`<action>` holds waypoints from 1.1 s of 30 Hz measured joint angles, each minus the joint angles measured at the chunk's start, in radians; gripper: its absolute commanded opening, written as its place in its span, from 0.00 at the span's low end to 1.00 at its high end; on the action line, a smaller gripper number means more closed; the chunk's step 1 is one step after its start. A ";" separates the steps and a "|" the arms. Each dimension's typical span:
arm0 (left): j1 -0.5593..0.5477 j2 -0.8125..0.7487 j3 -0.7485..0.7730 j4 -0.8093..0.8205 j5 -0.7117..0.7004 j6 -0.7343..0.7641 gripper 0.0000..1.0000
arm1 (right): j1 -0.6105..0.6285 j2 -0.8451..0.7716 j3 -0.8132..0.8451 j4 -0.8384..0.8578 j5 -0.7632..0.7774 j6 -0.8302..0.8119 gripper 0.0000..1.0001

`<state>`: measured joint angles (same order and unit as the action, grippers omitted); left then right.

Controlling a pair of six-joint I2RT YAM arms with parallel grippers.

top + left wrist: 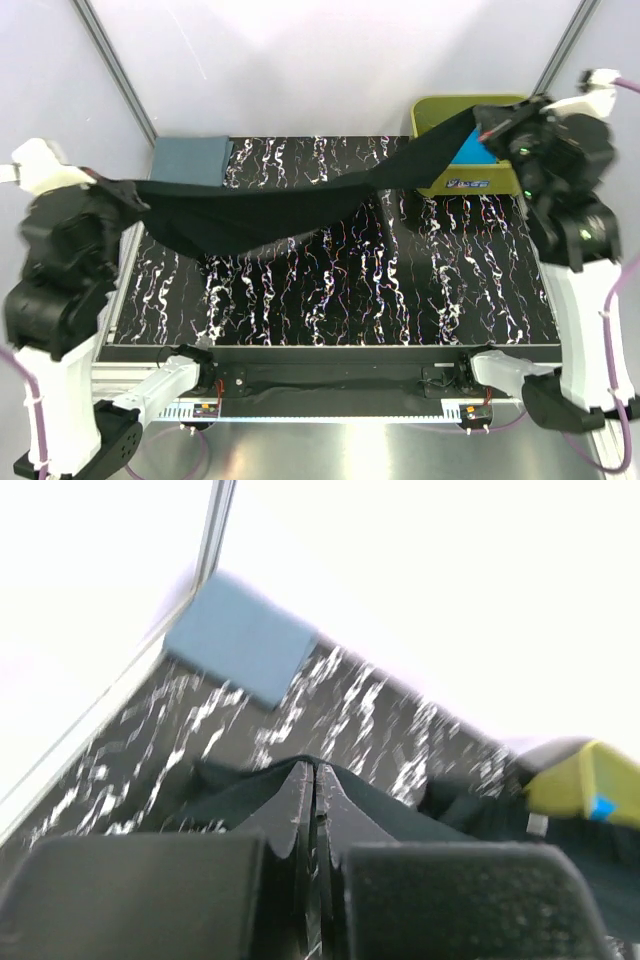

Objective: Fold and stack the t-shirts
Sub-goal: Flatten the tshirt out

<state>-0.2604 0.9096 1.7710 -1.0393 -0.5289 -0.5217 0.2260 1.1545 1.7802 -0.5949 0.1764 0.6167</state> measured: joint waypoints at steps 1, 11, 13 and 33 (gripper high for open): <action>0.000 0.000 0.040 0.001 0.001 0.010 0.00 | 0.000 -0.019 0.016 0.014 0.003 -0.010 0.00; 0.000 -0.101 0.412 -0.028 0.016 0.071 0.00 | 0.000 -0.222 0.180 0.108 0.003 -0.112 0.00; 0.000 -0.140 0.433 -0.028 0.016 0.062 0.00 | 0.000 -0.265 0.219 0.125 0.002 -0.121 0.00; 0.062 0.109 -0.423 0.310 -0.171 0.058 0.00 | -0.003 0.209 -0.229 0.550 -0.066 -0.186 0.00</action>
<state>-0.1986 1.0183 1.3483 -0.7296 -0.6998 -0.4633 0.2234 1.3636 1.5517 -0.0452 0.1104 0.4305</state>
